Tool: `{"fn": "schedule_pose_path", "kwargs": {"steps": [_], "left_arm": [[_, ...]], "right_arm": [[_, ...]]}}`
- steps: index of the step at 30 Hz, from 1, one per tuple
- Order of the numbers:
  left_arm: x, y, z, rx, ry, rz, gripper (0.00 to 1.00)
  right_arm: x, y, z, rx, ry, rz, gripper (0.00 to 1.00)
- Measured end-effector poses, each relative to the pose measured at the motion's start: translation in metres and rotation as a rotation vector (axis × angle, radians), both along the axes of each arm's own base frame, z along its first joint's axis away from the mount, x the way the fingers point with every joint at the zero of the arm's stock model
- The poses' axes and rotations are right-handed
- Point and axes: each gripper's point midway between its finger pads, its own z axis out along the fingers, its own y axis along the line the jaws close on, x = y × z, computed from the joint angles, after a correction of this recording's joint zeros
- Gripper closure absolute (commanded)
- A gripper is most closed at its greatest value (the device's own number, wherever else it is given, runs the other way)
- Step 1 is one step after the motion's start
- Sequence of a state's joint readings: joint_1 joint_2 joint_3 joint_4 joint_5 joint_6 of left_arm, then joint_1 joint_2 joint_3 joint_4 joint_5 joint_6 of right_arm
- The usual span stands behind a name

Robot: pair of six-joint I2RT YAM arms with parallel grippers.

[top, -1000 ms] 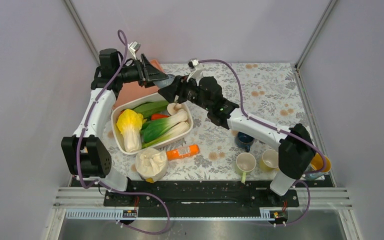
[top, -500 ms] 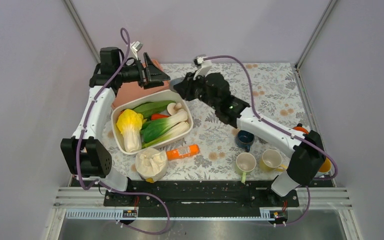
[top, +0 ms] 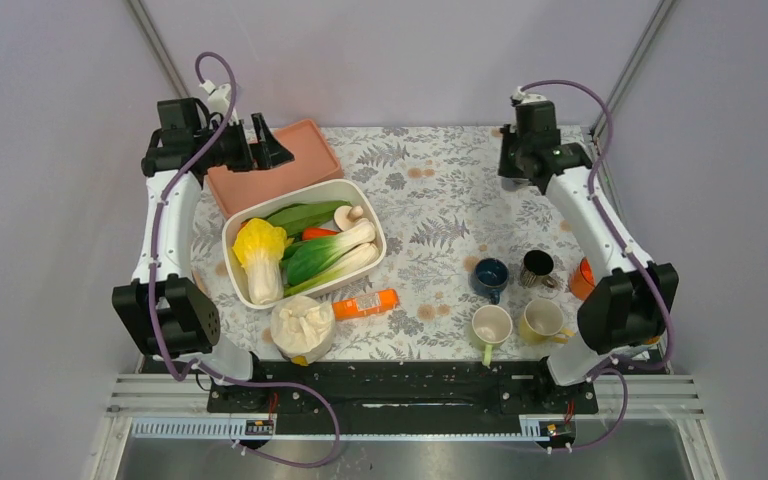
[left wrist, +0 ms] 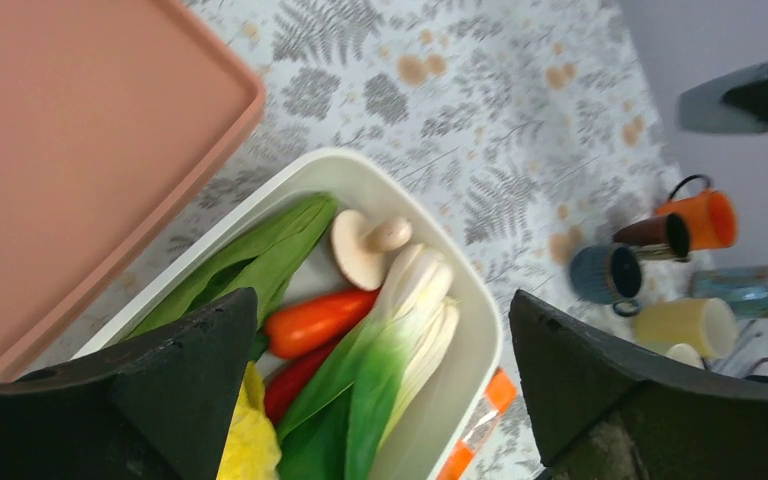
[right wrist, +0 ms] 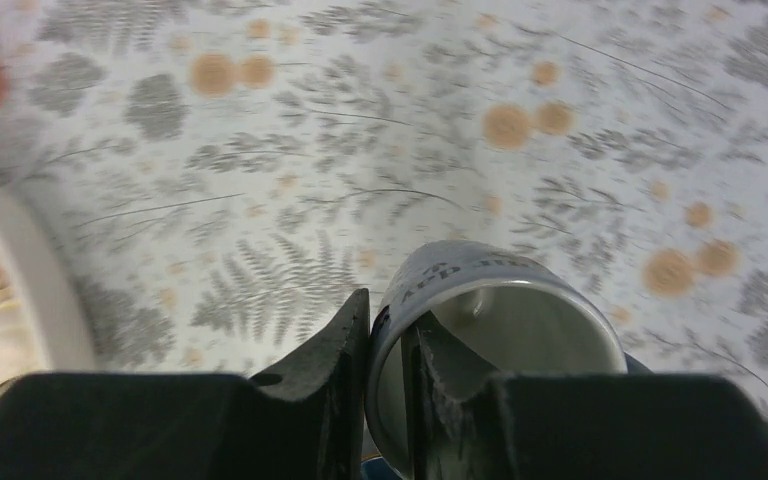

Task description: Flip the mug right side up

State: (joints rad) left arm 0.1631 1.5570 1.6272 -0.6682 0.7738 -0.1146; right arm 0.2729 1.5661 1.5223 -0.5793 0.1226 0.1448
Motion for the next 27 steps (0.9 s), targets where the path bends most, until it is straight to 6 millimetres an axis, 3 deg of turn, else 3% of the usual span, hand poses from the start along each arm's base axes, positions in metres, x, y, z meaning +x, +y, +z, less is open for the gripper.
{"fn": "schedule_pose_path", "kwargs": {"steps": [5, 9, 12, 16, 25, 27], "left_arm": [[-0.006, 0.014, -0.039, 0.124, 0.042, 0.015, 0.01], [-0.014, 0.024, -0.062, 0.21, 0.061, 0.017, 0.01], [-0.016, 0.028, -0.073, 0.245, 0.072, 0.013, 0.01], [-0.018, 0.03, -0.078, 0.266, 0.078, 0.007, 0.01], [-0.018, 0.036, -0.085, 0.302, 0.086, 0.02, 0.01], [-0.02, 0.038, -0.091, 0.311, 0.099, 0.025, 0.01]], "right_arm": [[0.014, -0.094, -0.046, -0.088, 0.185, -0.209, 1.0], [0.0, -0.157, -0.089, -0.104, 0.339, -0.345, 1.0], [-0.01, -0.191, -0.107, -0.094, 0.404, -0.42, 1.0], [-0.019, -0.211, -0.127, -0.07, 0.461, -0.463, 1.0], [-0.025, -0.212, -0.19, -0.048, 0.603, -0.457, 1.0], [-0.025, -0.212, -0.191, -0.044, 0.603, -0.455, 0.9]]}}
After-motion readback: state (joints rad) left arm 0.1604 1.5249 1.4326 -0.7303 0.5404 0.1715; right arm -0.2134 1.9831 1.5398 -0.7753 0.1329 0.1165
